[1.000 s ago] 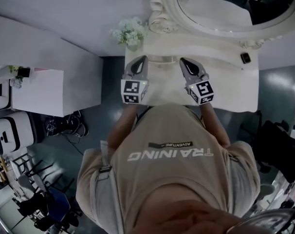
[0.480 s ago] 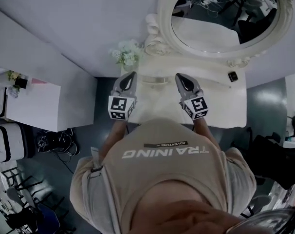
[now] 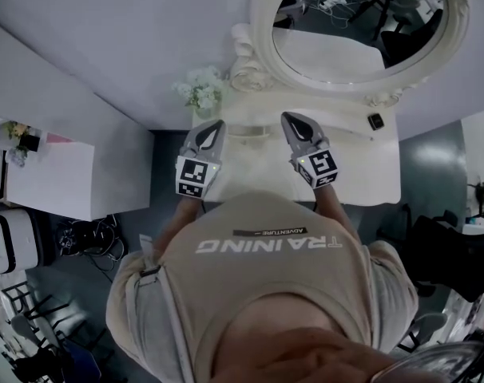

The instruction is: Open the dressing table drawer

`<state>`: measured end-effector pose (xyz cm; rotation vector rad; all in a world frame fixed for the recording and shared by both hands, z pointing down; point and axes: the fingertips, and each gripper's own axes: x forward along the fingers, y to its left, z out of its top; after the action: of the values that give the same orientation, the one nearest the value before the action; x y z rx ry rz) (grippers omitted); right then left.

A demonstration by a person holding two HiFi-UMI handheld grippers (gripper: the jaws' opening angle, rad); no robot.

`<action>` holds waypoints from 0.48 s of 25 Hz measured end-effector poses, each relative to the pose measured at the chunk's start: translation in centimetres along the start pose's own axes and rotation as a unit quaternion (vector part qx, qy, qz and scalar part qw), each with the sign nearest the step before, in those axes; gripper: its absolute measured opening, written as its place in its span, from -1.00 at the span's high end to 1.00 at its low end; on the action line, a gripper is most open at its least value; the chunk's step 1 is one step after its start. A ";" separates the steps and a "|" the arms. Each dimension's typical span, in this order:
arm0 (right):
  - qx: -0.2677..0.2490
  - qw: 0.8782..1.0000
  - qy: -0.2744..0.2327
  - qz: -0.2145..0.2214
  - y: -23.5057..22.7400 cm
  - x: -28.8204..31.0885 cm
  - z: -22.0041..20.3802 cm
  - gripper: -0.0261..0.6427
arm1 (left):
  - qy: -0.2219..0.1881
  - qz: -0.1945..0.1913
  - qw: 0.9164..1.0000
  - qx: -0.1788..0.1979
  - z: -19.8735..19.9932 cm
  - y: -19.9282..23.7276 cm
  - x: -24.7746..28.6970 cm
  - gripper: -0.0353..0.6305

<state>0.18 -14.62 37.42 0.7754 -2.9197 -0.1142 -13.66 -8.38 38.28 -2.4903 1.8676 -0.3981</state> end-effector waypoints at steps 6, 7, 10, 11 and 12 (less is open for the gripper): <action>-0.002 1.000 0.009 -0.009 0.2 -0.4 -0.3 0.91 | -0.001 0.005 0.999 -0.038 -1.3 0.6 0.3 0.87; 0.000 1.000 0.012 -0.013 0.2 -0.5 -0.5 0.91 | -0.004 0.007 0.999 -0.042 -1.2 0.8 0.2 0.87; 0.004 1.000 0.004 -0.020 0.4 0.0 -0.6 0.91 | -0.014 0.013 0.999 -0.042 -0.8 1.7 0.3 0.87; 0.007 1.000 -0.001 -0.022 0.5 0.4 -0.5 0.91 | -0.016 0.012 0.999 -0.039 -0.6 2.1 0.3 0.87; 0.009 1.000 -0.006 -0.025 0.6 0.8 -0.4 0.91 | -0.018 0.012 0.999 -0.035 -0.5 2.5 0.4 0.87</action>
<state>-0.72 -14.48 37.93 0.8528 -2.9175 -0.0963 -16.02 -9.41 38.42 -2.4983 1.9283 -0.2892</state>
